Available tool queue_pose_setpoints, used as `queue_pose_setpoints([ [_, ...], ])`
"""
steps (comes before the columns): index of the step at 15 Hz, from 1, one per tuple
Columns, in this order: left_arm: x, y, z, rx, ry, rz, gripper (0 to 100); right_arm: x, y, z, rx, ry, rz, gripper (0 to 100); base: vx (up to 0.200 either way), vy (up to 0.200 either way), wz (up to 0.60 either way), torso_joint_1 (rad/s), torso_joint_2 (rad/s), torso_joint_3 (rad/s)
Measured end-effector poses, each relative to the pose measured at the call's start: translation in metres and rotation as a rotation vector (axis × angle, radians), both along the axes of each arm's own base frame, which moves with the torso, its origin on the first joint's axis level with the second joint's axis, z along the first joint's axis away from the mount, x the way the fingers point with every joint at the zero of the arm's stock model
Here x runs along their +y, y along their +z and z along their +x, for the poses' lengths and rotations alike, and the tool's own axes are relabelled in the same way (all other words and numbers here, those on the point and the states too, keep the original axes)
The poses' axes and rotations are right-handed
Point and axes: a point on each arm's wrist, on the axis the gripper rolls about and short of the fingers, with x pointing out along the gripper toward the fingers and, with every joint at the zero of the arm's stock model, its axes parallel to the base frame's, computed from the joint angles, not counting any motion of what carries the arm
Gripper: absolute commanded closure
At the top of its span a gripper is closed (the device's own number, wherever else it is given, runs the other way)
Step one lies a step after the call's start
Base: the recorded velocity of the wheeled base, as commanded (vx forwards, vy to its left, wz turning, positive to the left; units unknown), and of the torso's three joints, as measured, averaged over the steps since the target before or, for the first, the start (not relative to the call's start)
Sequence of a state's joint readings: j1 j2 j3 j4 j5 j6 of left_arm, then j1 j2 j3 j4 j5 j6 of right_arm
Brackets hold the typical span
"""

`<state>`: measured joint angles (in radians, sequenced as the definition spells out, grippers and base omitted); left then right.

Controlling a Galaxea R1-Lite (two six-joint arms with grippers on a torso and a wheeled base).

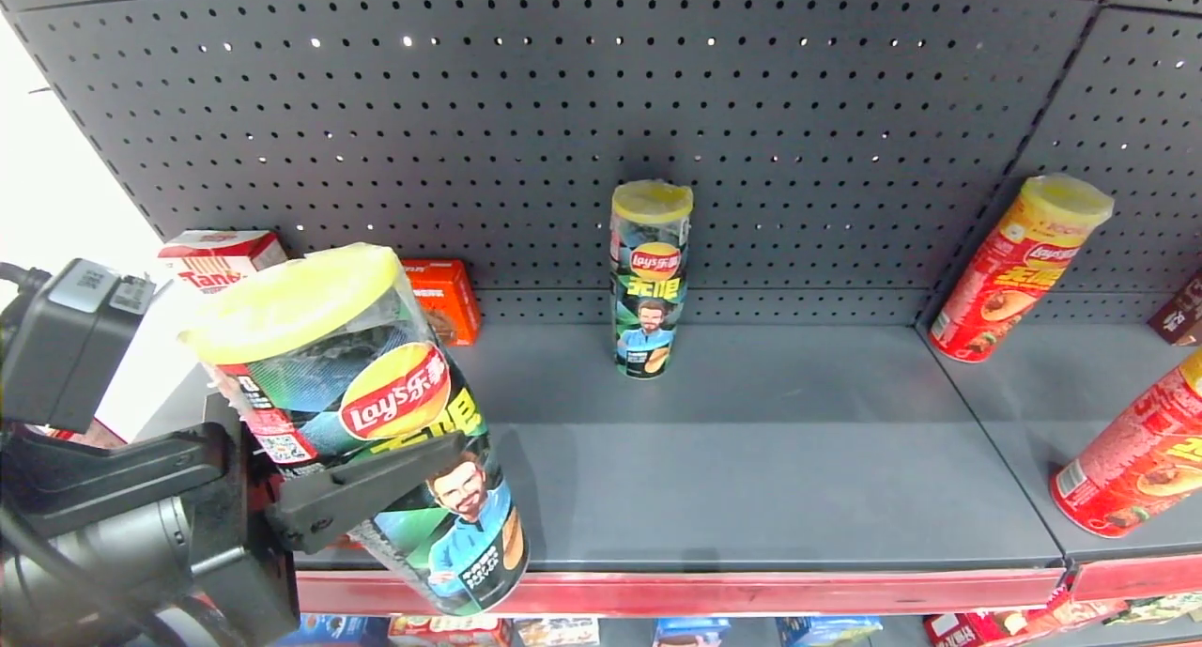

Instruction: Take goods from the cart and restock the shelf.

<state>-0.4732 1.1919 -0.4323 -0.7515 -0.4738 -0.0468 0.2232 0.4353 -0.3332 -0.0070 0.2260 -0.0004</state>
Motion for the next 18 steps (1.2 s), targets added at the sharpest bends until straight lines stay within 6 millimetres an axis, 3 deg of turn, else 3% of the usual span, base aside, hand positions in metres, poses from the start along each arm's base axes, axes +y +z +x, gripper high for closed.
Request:
queue_pose_setpoints([
  [7, 0.001, 0.001, 0.006, 0.001, 0.016, 0.0, 100, 0.023, 0.039, 0.056, 0.105, 0.156, -0.048, 0, 0.0, 0.0, 0.0, 0.0, 0.0, 0.0],
  [11, 0.0, 0.0, 0.008, 0.008, 0.018, 0.004, 100, 0.045, 0.054, 0.101, 0.086, 0.189, -0.044, 0, 0.0, 0.0, 0.0, 0.0, 0.0, 0.0],
  [18, -0.001, -0.005, 0.011, 0.031, 0.021, 0.014, 100, 0.091, 0.058, 0.2, 0.036, 0.237, -0.047, 0, 0.0, 0.0, 0.0, 0.0, 0.0, 0.0],
])
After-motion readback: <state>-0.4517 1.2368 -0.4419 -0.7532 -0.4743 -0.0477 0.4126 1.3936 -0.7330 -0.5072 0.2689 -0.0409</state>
